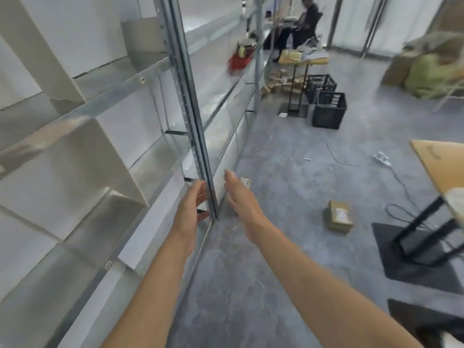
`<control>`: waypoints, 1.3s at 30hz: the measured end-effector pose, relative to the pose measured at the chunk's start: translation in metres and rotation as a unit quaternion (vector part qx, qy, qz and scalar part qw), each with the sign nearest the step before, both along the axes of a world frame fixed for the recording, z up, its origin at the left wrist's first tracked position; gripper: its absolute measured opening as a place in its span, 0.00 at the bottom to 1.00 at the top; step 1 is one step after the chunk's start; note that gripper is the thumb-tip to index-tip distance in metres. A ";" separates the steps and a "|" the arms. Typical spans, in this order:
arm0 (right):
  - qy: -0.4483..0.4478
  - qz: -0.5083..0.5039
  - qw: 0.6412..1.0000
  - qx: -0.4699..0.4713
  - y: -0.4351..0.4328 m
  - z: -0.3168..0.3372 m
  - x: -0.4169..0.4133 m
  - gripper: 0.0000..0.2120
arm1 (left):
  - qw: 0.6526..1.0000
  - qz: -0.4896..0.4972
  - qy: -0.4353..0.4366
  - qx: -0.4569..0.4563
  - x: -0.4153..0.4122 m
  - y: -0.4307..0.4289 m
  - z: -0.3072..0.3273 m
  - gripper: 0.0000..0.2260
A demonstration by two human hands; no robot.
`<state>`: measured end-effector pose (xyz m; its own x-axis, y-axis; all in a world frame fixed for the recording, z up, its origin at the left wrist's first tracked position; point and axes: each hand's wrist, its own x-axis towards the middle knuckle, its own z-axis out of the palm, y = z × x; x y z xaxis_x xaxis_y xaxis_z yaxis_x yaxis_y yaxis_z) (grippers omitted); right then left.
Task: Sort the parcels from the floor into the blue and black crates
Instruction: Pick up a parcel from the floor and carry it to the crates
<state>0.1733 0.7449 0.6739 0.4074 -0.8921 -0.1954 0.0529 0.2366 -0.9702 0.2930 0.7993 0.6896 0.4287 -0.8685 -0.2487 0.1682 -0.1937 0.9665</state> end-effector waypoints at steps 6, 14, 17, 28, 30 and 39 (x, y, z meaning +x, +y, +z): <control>0.026 -0.146 0.989 0.018 -0.023 -0.020 -0.069 0.33 | 0.988 -0.150 0.025 0.028 -0.052 -0.061 -0.031 0.16; 0.025 -0.278 0.959 0.046 -0.042 -0.045 -0.154 0.30 | 0.958 -0.273 0.032 0.077 -0.132 -0.116 -0.065 0.22; 0.031 -0.303 0.951 0.061 -0.058 -0.062 -0.180 0.31 | 0.950 -0.297 0.019 0.099 -0.160 -0.140 -0.085 0.24; 0.023 -0.341 0.932 0.119 -0.182 -0.121 -0.315 0.32 | 0.928 -0.326 0.003 0.178 -0.299 -0.268 -0.135 0.25; 0.021 -0.346 0.929 0.133 -0.205 -0.125 -0.344 0.31 | 0.928 -0.319 0.008 0.193 -0.327 -0.293 -0.140 0.25; 0.046 -0.356 0.910 0.206 -0.306 -0.151 -0.443 0.32 | 0.918 -0.318 -0.002 0.235 -0.412 -0.393 -0.165 0.24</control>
<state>-0.2701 0.4389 0.5227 -0.2804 -0.7673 -0.5768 0.2573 0.5188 -0.8152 -0.1187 0.4058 0.5249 -0.1261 -0.7403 -0.6603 -0.1276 -0.6480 0.7509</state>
